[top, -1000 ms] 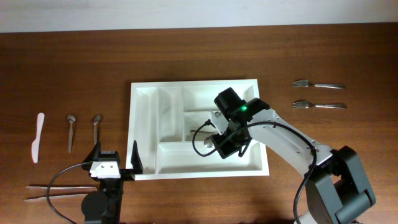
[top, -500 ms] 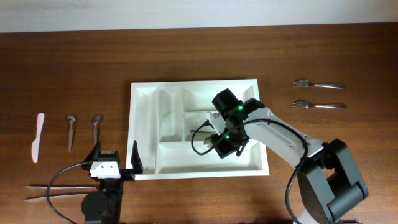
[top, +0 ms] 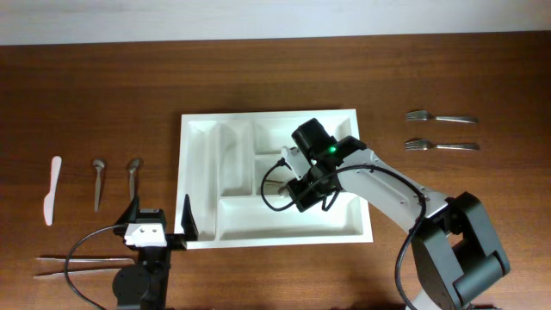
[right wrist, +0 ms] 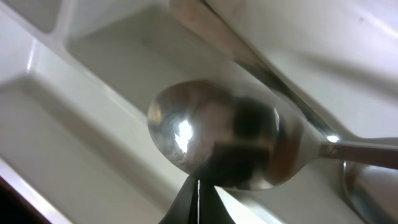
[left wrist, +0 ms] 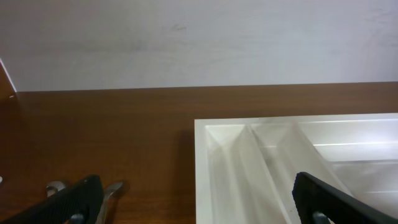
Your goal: Pack container
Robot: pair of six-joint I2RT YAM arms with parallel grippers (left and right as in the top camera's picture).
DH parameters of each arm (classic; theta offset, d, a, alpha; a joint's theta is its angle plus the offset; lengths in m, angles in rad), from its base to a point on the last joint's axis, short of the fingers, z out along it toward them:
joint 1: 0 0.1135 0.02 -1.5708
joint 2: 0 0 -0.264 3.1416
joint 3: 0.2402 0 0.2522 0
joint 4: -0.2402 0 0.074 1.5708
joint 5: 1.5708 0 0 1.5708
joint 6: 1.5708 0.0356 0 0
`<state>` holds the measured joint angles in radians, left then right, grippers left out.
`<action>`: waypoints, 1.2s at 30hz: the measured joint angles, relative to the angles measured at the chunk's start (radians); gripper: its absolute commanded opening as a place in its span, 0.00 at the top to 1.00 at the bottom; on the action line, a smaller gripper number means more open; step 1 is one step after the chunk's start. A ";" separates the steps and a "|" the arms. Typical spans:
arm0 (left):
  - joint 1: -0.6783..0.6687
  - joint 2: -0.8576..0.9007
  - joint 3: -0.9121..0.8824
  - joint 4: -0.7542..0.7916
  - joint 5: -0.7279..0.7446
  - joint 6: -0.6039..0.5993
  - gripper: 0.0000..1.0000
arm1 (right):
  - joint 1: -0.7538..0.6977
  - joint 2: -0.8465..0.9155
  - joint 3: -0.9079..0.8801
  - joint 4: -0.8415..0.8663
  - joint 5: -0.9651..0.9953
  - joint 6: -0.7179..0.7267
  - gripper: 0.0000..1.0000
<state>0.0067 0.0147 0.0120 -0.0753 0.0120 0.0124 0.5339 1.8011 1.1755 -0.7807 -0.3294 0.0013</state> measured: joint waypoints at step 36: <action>0.000 0.000 0.000 0.000 0.000 0.000 0.01 | -0.792 0.119 0.579 -0.248 0.309 0.482 0.04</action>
<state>0.0067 0.0147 0.0120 -0.0753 0.0120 0.0120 -0.2581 1.9198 1.7542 -1.0290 -0.0200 0.4835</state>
